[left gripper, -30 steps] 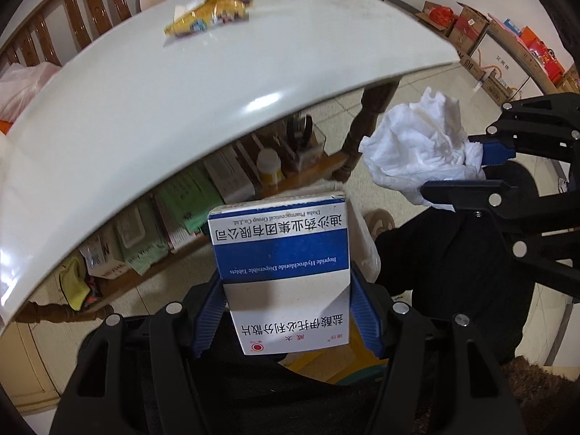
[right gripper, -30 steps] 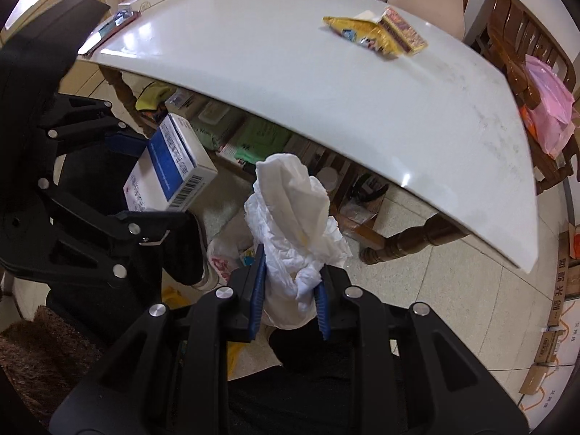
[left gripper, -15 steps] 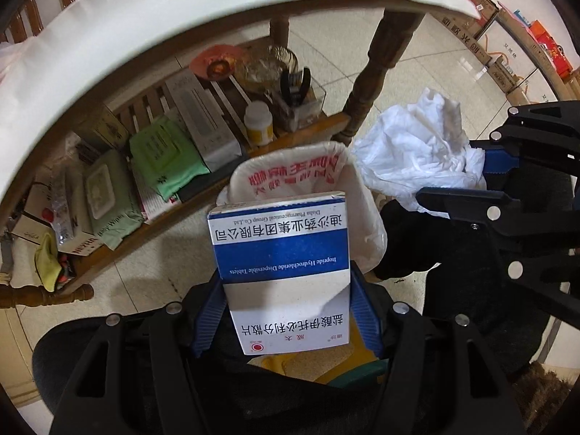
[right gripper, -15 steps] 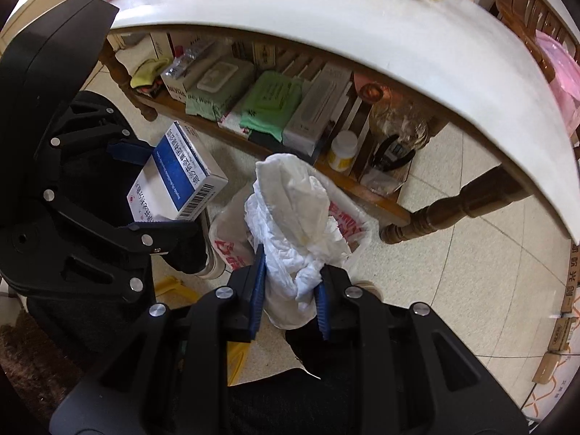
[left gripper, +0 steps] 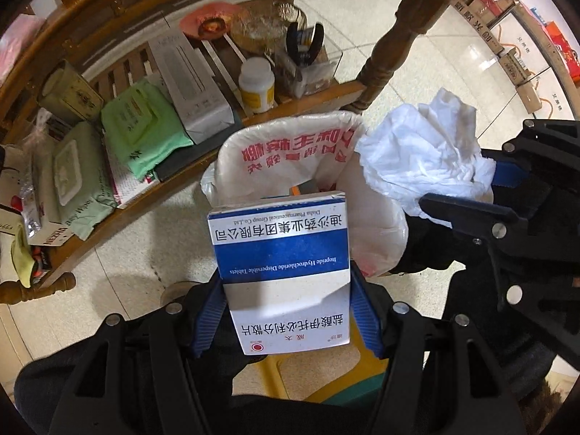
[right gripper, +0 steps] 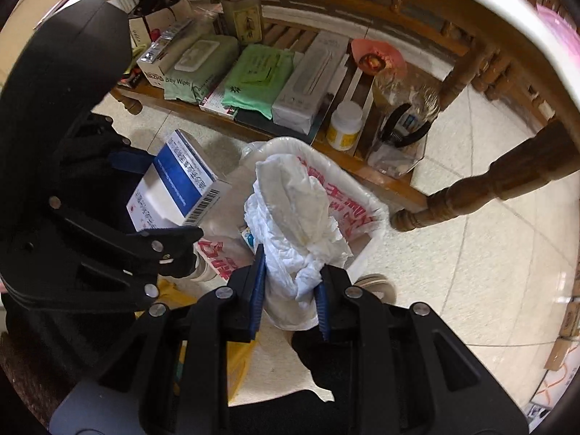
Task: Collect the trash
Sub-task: 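Carry the white box and tissue down toward the white plastic bag, then open the left tool over the bag while the right tool releases the tissue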
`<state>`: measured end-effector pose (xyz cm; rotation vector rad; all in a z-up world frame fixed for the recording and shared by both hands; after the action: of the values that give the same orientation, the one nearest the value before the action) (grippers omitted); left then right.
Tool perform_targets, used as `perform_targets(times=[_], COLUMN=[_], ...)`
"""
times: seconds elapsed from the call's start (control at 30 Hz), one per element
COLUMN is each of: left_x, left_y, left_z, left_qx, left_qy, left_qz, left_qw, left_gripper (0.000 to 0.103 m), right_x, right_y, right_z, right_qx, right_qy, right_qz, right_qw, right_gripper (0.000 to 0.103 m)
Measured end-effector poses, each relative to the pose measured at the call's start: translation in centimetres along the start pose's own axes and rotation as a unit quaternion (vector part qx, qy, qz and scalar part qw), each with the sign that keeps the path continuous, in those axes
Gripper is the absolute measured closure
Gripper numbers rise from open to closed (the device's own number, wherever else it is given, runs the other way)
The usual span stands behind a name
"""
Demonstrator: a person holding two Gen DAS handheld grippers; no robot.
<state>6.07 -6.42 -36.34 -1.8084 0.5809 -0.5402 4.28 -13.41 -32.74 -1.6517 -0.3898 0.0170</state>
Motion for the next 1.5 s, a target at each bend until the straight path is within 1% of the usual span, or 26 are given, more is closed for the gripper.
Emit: perform_targets(times=[0.17, 0.3, 0.37, 0.5, 0.6, 0.7, 0.9, 1.03, 1.27, 1.3, 1.33, 1.37, 1.4, 1.43, 1.47, 1.5], left_x=[0.6, 0.6, 0.6, 0.5, 0.5, 0.8, 1.4, 1.2, 1.2, 1.2, 1.0, 0.9, 0.8, 0.9, 1.0, 1.1], left_y=[2.2, 4.1, 4.8, 6.6, 7.7, 8.7, 10.7, 11.8, 13.9, 14.1, 14.3, 14.4, 14.4, 14.3, 14.2, 13.9], left_z=[0.3, 1.3, 1.9, 3.3, 3.7, 4.0, 4.4, 4.2, 3.9, 3.9, 4.1, 4.2, 4.4, 4.4, 4.7, 4.9], left_qx=[0.001, 0.005, 0.006, -0.012, -0.027, -0.044, -0.061, -0.064, -0.084, -0.083, -0.082, -0.081, -0.080, -0.077, -0.072, -0.068], left_qy=[0.004, -0.004, -0.012, -0.042, -0.058, -0.075, -0.102, -0.101, -0.108, -0.110, -0.113, -0.116, -0.120, -0.123, -0.128, -0.130], left_qz=[0.005, 0.024, 0.032, 0.053, 0.066, 0.074, 0.087, 0.098, 0.117, 0.120, 0.126, 0.130, 0.134, 0.133, 0.131, 0.125], left_qw=[1.0000, 0.9997, 0.9994, 0.9977, 0.9957, 0.9935, 0.9891, 0.9880, 0.9837, 0.9831, 0.9822, 0.9814, 0.9805, 0.9803, 0.9805, 0.9813], left_gripper=[0.041, 0.041, 0.041, 0.041, 0.041, 0.041, 0.041, 0.041, 0.041, 0.040, 0.040, 0.040, 0.038, 0.036, 0.032, 0.031], right_x=[0.3, 0.3, 0.3, 0.4, 0.5, 0.6, 0.3, -0.5, -1.1, -1.1, -1.2, -1.2, -1.1, -1.1, -1.2, -1.2], right_y=[3.1, 6.1, 6.9, 8.5, 9.8, 11.0, 13.4, 14.9, 16.2, 16.4, 16.5, 16.7, 16.8, 16.9, 16.8, 16.8], right_z=[-0.2, -0.9, -1.0, -1.4, -1.5, -1.5, -1.5, -1.5, -1.7, -1.8, -2.0, -2.2, -2.5, -2.5, -2.8, -2.9], right_qx=[0.007, 0.013, 0.012, 0.005, 0.007, 0.006, 0.006, 0.013, 0.009, 0.006, -0.002, -0.013, -0.023, -0.024, -0.021, -0.013], right_qy=[0.018, 0.043, 0.046, 0.042, 0.045, 0.045, 0.050, 0.054, 0.060, 0.060, 0.059, 0.059, 0.058, 0.060, 0.065, 0.073], right_qz=[0.011, 0.030, 0.037, 0.051, 0.063, 0.073, 0.097, 0.118, 0.132, 0.133, 0.134, 0.135, 0.134, 0.133, 0.132, 0.133], right_qw=[1.000, 0.999, 0.998, 0.998, 0.997, 0.996, 0.994, 0.991, 0.989, 0.989, 0.989, 0.989, 0.989, 0.989, 0.989, 0.988], right_gripper=[0.079, 0.079, 0.079, 0.079, 0.079, 0.078, 0.078, 0.078, 0.078, 0.075, 0.066, 0.062, 0.054, 0.053, 0.051, 0.051])
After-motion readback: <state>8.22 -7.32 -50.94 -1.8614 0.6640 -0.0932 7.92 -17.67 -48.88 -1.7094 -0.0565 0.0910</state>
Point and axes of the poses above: each gripper's, at about its wrist camera, not at the fingertips, and y roughly the way its jaws point, z to its left, x to its top, the point moved 9 cm from there along y, roughly the way its jaws point, and after that the axes turned 10 degrees about -x, right-handed, at the moved point
